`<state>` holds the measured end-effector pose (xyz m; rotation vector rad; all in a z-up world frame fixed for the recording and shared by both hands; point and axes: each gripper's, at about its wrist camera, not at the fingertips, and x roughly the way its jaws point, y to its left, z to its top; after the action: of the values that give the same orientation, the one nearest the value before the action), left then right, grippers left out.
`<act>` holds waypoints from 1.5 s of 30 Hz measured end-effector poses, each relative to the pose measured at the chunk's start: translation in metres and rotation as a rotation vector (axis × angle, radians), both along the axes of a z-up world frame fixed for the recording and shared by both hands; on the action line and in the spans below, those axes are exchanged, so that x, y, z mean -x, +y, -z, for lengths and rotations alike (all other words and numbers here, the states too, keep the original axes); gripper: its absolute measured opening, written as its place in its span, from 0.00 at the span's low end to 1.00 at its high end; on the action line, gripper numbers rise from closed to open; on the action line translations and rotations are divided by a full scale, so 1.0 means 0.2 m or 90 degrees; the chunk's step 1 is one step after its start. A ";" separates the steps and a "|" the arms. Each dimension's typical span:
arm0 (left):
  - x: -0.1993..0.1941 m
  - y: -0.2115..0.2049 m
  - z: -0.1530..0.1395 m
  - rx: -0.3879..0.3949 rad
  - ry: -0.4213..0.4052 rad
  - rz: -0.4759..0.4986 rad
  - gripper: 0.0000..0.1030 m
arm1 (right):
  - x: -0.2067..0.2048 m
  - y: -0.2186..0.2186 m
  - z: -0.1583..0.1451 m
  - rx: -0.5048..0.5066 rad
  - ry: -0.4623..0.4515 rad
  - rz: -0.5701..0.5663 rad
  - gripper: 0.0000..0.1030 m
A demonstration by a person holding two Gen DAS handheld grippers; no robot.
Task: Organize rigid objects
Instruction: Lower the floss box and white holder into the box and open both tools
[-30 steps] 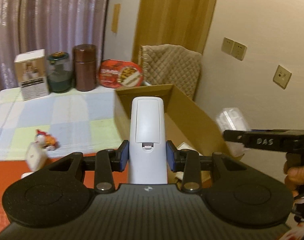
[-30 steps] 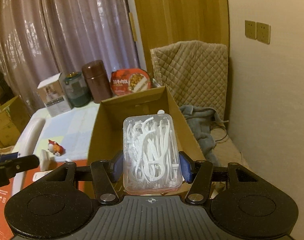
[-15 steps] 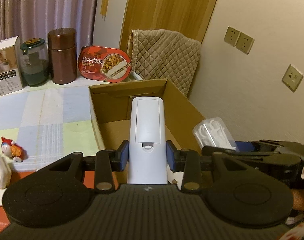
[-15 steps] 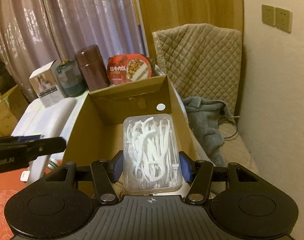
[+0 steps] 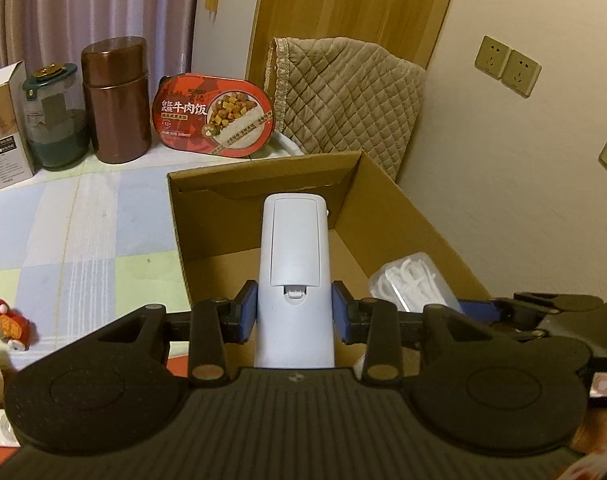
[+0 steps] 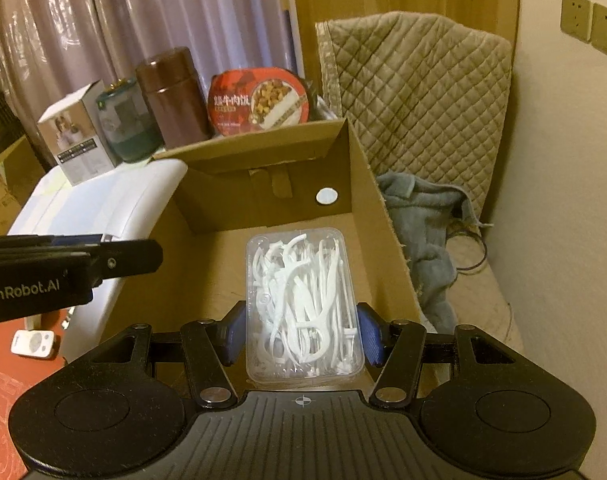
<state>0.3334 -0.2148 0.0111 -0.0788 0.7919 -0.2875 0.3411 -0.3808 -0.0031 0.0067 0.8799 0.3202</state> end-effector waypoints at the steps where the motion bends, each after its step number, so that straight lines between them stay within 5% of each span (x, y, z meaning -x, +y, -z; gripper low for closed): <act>1: -0.01 -0.01 0.00 -0.002 0.000 0.001 0.32 | -0.01 0.00 0.01 0.002 0.000 0.000 0.52; 16: -0.08 -0.01 0.07 -0.004 0.009 -0.001 0.32 | -0.05 0.05 0.02 0.014 -0.008 -0.009 0.52; 45: 0.05 0.21 -0.03 0.000 -0.016 -0.036 0.32 | -0.03 0.21 0.08 0.045 0.019 -0.040 0.52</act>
<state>0.3228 -0.1727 0.0167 -0.0976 0.7630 -0.2356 0.3476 -0.3380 -0.0189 -0.0817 0.9217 0.3483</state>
